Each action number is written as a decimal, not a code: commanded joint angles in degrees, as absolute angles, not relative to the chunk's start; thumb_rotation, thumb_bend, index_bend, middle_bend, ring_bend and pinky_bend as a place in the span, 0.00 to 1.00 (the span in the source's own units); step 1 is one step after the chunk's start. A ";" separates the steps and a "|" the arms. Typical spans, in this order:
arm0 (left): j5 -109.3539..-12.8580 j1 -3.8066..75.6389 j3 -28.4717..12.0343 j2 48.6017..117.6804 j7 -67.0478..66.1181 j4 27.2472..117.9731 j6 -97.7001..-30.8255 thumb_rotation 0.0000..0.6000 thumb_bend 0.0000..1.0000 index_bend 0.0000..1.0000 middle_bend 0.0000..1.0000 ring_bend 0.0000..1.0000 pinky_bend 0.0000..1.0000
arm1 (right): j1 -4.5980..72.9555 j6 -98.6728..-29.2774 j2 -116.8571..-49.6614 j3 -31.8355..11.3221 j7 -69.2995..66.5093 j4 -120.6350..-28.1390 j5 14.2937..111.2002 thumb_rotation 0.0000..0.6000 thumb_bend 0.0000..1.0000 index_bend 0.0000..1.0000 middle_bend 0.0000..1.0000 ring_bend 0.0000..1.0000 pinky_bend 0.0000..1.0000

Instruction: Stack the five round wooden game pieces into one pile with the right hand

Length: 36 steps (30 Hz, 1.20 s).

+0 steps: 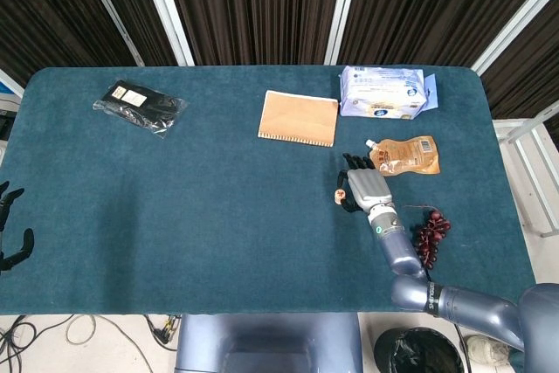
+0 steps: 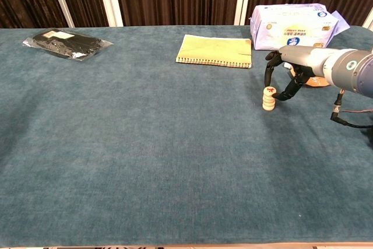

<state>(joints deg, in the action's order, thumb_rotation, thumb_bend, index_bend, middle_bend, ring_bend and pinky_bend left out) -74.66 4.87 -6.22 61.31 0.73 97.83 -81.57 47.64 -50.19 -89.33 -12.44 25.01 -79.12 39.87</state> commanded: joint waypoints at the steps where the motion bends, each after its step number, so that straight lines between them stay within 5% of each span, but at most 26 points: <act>1: -74.67 4.87 -6.22 61.32 0.74 97.85 -81.57 1.00 0.48 0.14 0.00 0.00 0.00 | 47.61 -50.28 -89.24 -12.43 24.91 -79.22 39.89 1.00 0.42 0.44 0.00 0.00 0.00; 11: -74.57 4.89 -6.26 61.34 0.80 97.65 -81.51 1.00 0.48 0.14 0.00 0.00 0.00 | 46.92 -52.61 -87.05 -13.45 23.30 -82.69 42.11 1.00 0.42 0.39 0.00 0.00 0.00; 17: -74.68 4.85 -6.24 61.31 0.95 97.58 -81.57 1.00 0.48 0.14 0.00 0.00 0.00 | 42.53 -61.48 -80.23 -13.35 21.81 -92.86 49.45 1.00 0.42 0.29 0.00 0.00 0.00; 25: -75.40 4.85 -6.01 61.48 0.34 97.87 -81.93 1.00 0.48 0.14 0.00 0.00 0.00 | 28.89 -77.03 -70.18 -3.49 19.71 -106.37 64.67 1.00 0.42 0.21 0.00 0.00 0.00; 36: -75.83 4.64 -5.77 61.43 -0.20 98.00 -82.38 1.00 0.48 0.14 0.00 0.00 0.00 | 13.24 -95.85 -75.85 5.38 16.07 -96.84 79.83 1.00 0.42 0.11 0.00 0.00 0.00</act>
